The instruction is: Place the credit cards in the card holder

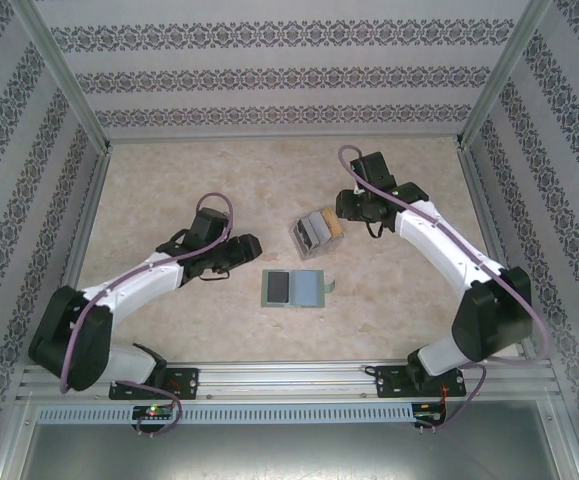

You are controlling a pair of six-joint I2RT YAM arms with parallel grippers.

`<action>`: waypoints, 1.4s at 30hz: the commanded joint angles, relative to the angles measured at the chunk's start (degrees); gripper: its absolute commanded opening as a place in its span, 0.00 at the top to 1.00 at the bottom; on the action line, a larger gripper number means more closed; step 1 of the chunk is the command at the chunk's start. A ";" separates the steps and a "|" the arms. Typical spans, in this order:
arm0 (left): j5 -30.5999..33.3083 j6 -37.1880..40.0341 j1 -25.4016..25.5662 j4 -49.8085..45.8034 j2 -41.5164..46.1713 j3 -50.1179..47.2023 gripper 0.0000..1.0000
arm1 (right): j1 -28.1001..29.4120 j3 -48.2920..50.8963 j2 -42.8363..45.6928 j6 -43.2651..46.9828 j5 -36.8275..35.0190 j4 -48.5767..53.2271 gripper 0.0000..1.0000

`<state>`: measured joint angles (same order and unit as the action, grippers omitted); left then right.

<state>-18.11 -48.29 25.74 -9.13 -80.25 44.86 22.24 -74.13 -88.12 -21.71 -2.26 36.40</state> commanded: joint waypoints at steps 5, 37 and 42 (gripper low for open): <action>-5.28 -4.42 -0.72 4.58 -10.36 9.65 0.28 | 0.45 -7.83 -9.38 8.51 6.18 6.75 0.65; -5.85 -5.50 -0.75 3.75 -17.06 12.97 0.23 | 10.41 -20.44 -27.96 10.10 -13.19 14.27 0.58; -5.91 -5.41 -0.81 3.63 -17.18 12.97 0.23 | 11.01 -21.22 -29.85 10.28 -14.60 14.54 0.58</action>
<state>-23.57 -53.63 25.69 -5.96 -96.84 57.56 32.64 -93.56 -116.64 -11.94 -13.28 49.36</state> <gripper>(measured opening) 0.770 0.421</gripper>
